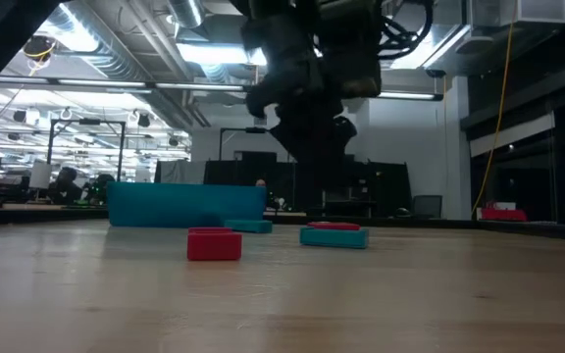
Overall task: Pick & Place Office items
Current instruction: Put the bottom light blue digital clock into the white bin
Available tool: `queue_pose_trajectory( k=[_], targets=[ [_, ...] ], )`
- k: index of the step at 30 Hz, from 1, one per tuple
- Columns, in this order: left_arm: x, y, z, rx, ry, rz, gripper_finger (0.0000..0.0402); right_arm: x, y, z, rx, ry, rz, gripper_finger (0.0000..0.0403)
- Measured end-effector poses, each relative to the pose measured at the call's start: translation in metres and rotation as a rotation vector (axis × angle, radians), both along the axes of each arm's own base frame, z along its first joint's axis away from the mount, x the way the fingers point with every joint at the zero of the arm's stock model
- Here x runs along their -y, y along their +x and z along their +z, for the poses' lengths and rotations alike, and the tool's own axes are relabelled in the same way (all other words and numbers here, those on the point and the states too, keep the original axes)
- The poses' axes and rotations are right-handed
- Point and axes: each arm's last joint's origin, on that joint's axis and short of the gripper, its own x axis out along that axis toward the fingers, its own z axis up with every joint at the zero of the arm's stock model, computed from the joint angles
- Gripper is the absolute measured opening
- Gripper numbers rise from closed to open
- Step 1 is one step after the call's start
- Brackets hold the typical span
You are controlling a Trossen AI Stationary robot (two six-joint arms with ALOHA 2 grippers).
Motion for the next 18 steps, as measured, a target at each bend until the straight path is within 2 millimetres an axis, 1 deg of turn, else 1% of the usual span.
queue_pose_trajectory(
  k=[4, 8, 11, 18],
  targets=[
    [-0.006, 0.002, -0.002, 0.003, -0.041, 0.035, 0.0231, 0.001, 0.001, -0.001, -0.004, 0.018, -0.006, 0.0304],
    [-0.009, 0.003, -0.009, -0.016, -0.013, 0.024, 0.0256, 0.001, 0.002, -0.001, -0.007, 0.025, -0.009, 0.0304],
    [-0.008, 0.005, -0.018, -0.028, -0.013, 0.013, 0.0260, 0.001, 0.002, -0.001, -0.006, 0.025, -0.011, 0.0304],
    [-0.003, 0.008, -0.040, -0.079, -0.042, 0.015, 0.0254, 0.001, 0.002, -0.001, -0.006, 0.025, -0.011, 0.0304]
  ],
)
